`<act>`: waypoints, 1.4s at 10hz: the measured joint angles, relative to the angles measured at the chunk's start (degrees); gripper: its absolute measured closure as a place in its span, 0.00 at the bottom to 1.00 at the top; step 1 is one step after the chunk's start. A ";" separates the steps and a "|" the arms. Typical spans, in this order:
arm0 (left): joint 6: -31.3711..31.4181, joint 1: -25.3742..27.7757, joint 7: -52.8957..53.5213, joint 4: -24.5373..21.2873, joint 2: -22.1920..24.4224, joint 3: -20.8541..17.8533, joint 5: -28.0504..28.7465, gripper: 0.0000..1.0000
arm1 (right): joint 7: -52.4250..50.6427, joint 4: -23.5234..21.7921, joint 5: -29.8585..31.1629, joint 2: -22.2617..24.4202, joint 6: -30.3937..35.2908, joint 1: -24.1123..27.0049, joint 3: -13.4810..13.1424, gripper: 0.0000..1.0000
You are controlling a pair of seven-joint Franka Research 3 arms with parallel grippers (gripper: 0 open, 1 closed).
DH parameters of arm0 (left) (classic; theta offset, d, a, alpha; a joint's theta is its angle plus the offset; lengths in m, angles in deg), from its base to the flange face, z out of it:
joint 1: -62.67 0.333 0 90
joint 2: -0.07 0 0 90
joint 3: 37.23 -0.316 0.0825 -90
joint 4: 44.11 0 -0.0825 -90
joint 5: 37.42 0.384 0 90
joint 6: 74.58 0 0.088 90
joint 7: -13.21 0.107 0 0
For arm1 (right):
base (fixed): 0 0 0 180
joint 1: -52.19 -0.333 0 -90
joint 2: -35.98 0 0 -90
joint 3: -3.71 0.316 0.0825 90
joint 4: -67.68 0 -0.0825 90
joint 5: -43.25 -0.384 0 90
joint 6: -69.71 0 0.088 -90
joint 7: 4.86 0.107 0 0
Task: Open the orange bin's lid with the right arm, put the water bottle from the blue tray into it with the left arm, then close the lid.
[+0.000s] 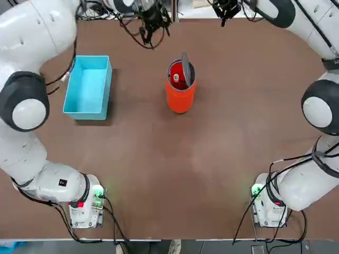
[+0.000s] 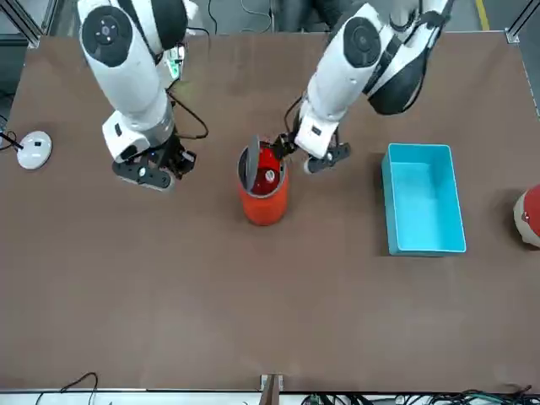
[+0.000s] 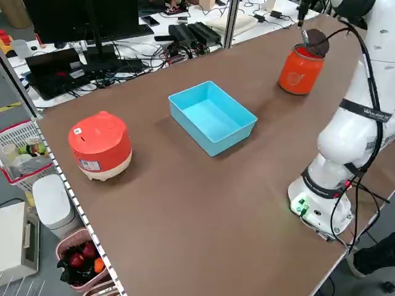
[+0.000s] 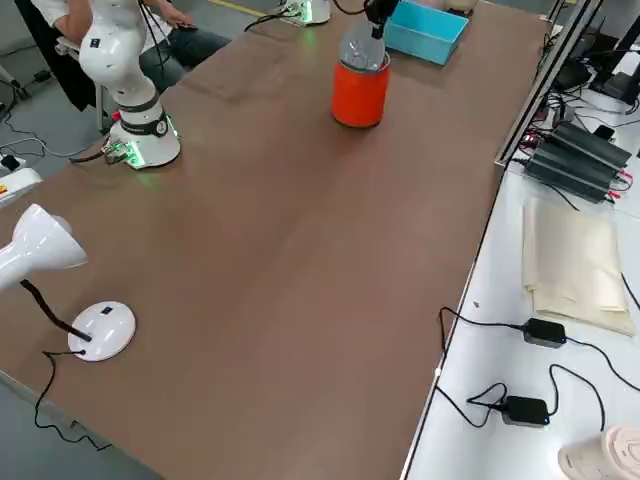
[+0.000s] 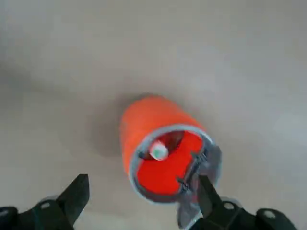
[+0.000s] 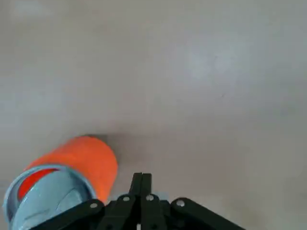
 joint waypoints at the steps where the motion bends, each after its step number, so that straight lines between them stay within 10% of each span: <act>1: -1.97 3.25 2.10 0.01 1.56 -0.08 1.82 0.00 | 1.24 -0.38 -0.44 -0.03 -0.22 -2.26 0.11 0.99; 7: -12.97 17.58 30.97 -0.15 4.47 -2.00 6.52 0.00 | 11.66 -8.01 -0.41 -1.16 -10.02 -13.73 0.21 0.99; 11: -14.40 14.02 49.48 -0.17 7.56 -17.71 5.12 0.00 | 14.42 -8.16 -0.19 -4.48 -14.61 -14.40 0.07 0.99; 14: -15.58 13.61 55.37 -0.03 9.16 -19.54 5.12 0.00 | 17.47 -8.18 0.54 -6.64 -17.02 -15.32 0.07 0.99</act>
